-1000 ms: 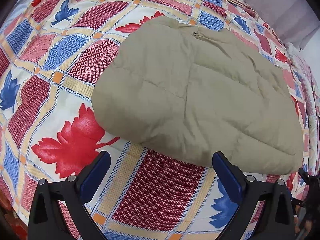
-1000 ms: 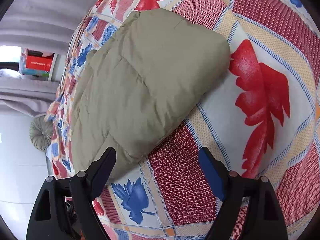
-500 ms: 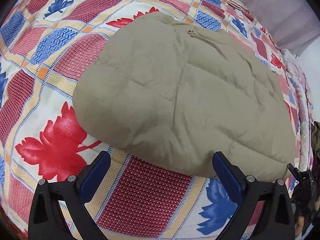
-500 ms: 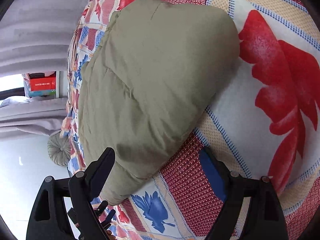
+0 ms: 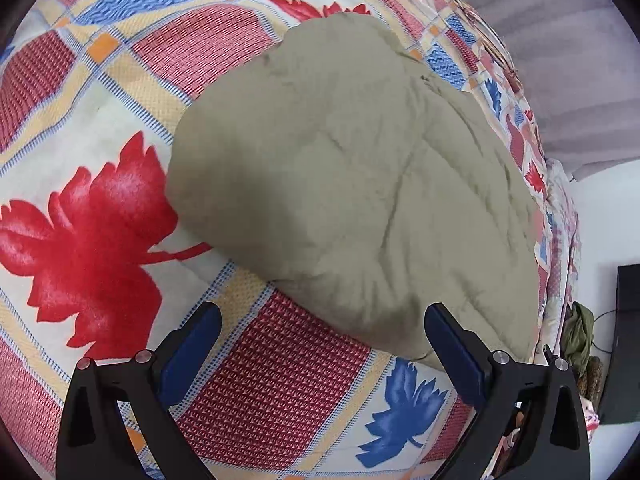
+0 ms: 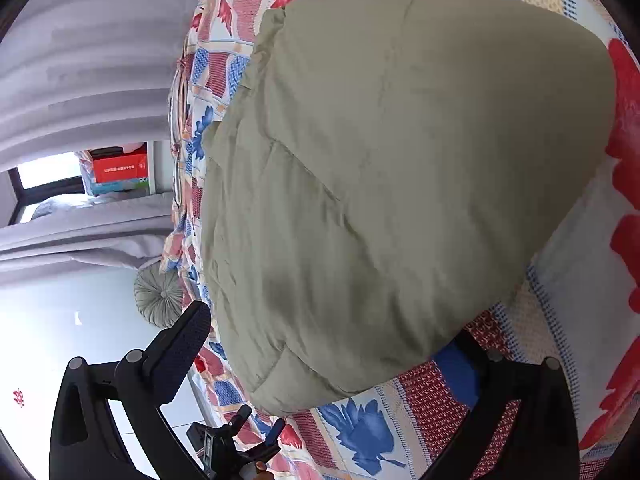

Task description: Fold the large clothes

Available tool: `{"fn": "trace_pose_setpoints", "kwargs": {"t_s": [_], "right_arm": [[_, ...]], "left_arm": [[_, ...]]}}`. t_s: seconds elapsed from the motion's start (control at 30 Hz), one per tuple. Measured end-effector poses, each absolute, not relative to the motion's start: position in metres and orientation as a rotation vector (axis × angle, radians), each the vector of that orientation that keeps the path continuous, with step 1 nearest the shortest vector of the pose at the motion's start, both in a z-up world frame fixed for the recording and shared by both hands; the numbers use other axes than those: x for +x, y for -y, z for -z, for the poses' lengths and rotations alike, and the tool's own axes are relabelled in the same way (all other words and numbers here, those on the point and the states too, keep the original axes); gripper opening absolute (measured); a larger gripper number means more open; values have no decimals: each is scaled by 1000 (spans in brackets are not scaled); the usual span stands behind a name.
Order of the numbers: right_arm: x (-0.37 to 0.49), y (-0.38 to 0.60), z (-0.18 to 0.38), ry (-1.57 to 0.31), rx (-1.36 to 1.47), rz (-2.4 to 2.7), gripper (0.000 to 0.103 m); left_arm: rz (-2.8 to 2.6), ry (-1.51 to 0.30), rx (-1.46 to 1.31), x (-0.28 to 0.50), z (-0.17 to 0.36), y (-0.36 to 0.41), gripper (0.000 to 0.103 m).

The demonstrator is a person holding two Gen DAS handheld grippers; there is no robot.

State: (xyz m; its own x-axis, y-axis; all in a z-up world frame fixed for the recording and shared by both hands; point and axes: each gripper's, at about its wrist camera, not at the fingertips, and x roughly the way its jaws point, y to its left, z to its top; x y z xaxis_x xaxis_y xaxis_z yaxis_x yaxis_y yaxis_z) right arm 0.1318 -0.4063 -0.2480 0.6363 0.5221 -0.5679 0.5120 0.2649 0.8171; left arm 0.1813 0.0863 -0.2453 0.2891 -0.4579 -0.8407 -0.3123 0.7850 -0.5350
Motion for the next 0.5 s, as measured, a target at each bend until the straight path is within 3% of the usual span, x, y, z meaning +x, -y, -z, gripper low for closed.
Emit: {"fn": "trace_pose_setpoints", "kwargs": {"t_s": [0.43, 0.47, 0.5], "right_arm": [[150, 402, 262, -970, 1349, -59, 103], [155, 400, 264, -974, 1347, -59, 103], [159, 398, 266, -977, 1348, -58, 103]], "left_arm": [[96, -1176, -829, 248, 264, -74, 101], [82, -1172, -826, 251, 264, -74, 91], [74, -1171, -819, 256, 264, -72, 70]]}}
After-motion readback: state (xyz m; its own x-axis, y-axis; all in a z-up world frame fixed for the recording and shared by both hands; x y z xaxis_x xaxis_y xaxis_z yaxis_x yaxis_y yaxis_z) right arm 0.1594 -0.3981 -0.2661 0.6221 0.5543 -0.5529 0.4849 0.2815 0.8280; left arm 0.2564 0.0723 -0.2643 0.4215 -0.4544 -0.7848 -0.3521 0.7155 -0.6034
